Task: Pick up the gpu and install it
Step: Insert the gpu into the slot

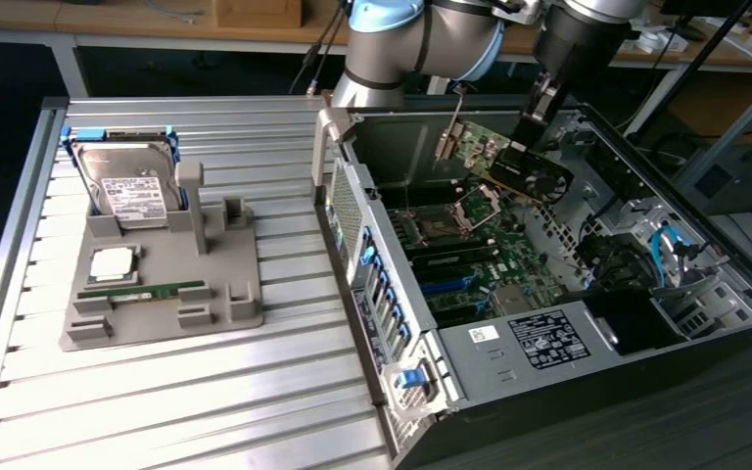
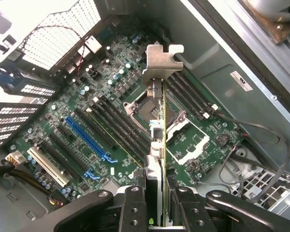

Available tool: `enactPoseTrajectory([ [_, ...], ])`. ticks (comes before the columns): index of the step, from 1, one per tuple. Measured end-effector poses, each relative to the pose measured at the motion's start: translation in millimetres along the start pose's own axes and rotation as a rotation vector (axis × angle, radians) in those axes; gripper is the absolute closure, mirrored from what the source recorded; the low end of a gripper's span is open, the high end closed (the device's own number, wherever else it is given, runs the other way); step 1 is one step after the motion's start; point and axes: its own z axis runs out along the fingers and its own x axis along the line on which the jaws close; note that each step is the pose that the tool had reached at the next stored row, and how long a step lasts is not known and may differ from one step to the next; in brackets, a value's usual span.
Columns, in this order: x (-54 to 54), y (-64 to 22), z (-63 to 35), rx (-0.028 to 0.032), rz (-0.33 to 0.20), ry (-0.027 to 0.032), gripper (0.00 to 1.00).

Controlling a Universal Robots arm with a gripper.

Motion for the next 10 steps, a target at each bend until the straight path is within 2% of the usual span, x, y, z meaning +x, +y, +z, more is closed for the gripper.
enactPoseTrajectory([
  [10,0.0,0.0,0.0,-0.0009,-0.036,0.0009,0.73],
])
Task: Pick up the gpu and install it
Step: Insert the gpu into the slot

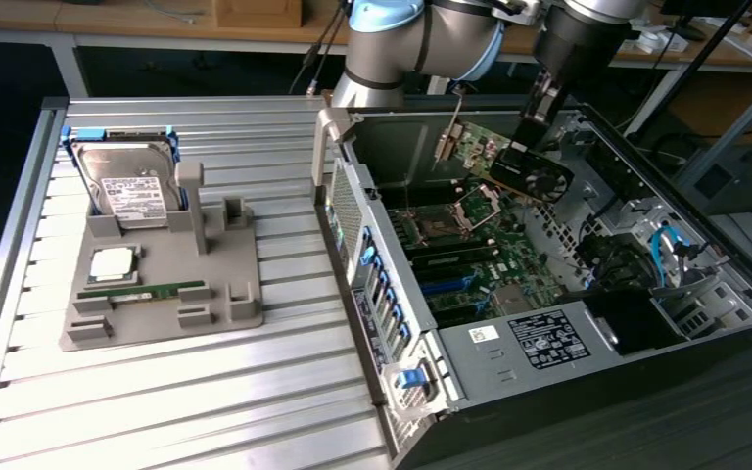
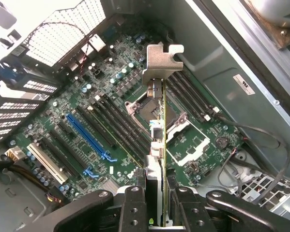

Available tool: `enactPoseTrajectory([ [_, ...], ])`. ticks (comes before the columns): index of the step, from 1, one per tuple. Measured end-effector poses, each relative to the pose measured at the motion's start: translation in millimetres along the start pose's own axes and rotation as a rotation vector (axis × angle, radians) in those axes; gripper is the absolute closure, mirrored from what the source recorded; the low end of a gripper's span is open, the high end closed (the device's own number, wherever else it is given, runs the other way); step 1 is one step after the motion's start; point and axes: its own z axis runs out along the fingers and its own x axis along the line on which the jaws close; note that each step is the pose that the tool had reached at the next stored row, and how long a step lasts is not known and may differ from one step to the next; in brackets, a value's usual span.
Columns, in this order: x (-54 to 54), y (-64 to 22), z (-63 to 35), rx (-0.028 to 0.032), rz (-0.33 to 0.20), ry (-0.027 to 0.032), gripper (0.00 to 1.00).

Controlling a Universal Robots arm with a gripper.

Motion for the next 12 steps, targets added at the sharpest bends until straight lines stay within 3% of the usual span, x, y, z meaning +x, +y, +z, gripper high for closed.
enactPoseTrajectory([
  [12,0.0,0.0,0.0,-0.0010,-0.038,0.0008,0.73],
])
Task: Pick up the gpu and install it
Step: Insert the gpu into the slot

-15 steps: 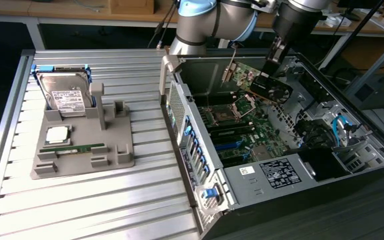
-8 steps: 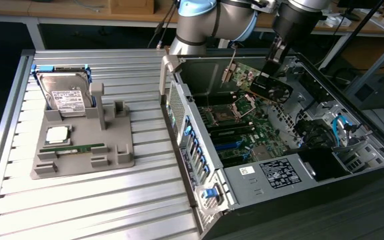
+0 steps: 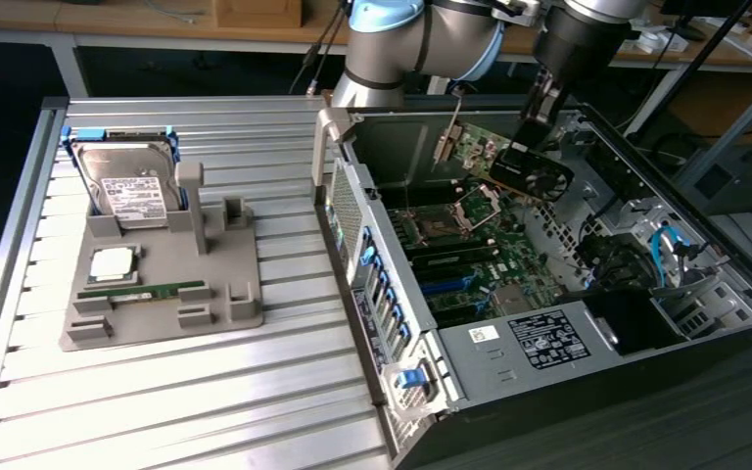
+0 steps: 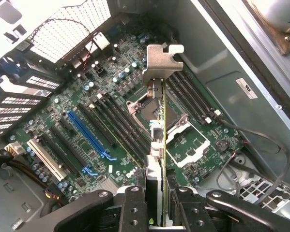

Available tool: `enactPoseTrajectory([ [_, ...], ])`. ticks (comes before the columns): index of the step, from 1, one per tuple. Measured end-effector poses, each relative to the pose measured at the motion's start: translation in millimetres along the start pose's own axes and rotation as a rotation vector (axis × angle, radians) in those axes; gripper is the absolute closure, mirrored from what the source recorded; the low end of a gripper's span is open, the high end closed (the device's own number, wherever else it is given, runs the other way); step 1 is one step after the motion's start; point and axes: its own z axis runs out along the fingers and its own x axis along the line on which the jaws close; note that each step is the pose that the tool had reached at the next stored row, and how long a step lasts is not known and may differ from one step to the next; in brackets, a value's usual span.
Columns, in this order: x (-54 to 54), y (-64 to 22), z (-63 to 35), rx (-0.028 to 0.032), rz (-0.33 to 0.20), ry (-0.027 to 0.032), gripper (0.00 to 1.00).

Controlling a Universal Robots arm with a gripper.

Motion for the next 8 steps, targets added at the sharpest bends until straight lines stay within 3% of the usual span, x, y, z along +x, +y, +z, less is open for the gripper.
enactPoseTrajectory([
  [8,0.0,0.0,0.0,-0.0010,-0.039,0.0009,0.73],
])
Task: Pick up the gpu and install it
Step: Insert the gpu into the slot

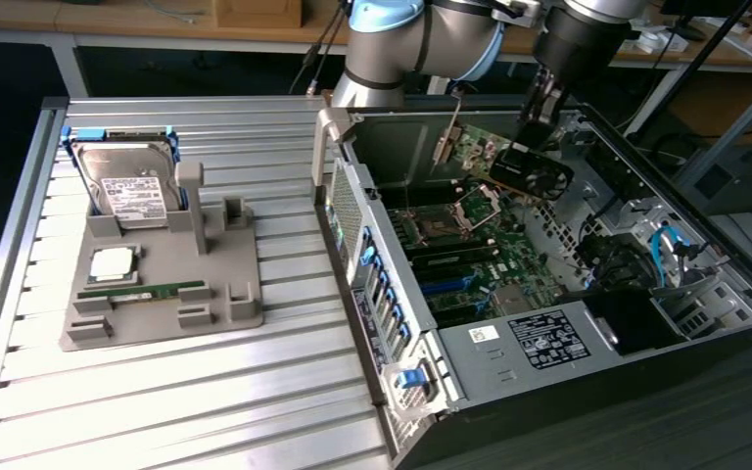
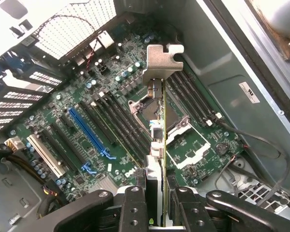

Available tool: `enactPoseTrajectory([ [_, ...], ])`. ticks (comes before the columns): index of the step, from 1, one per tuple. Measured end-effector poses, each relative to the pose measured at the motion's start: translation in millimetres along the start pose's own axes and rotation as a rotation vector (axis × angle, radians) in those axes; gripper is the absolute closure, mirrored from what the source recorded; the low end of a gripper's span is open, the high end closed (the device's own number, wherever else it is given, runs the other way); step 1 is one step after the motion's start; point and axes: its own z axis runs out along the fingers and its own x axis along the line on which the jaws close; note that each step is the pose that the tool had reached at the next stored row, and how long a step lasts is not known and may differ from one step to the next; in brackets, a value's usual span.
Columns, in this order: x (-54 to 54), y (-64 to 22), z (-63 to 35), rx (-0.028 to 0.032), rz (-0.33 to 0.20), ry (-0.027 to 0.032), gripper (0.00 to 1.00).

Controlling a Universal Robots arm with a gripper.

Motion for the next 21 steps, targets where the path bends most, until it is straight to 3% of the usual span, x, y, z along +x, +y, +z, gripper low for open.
enactPoseTrajectory([
  [5,0.0,0.0,0.1,-0.0011,-0.044,0.0009,0.73],
  [13,0.0,0.0,0.4,-0.0043,-0.165,0.0035,0.73],
  [21,0.0,0.0,0.5,-0.0051,-0.198,0.0043,0.73],
])
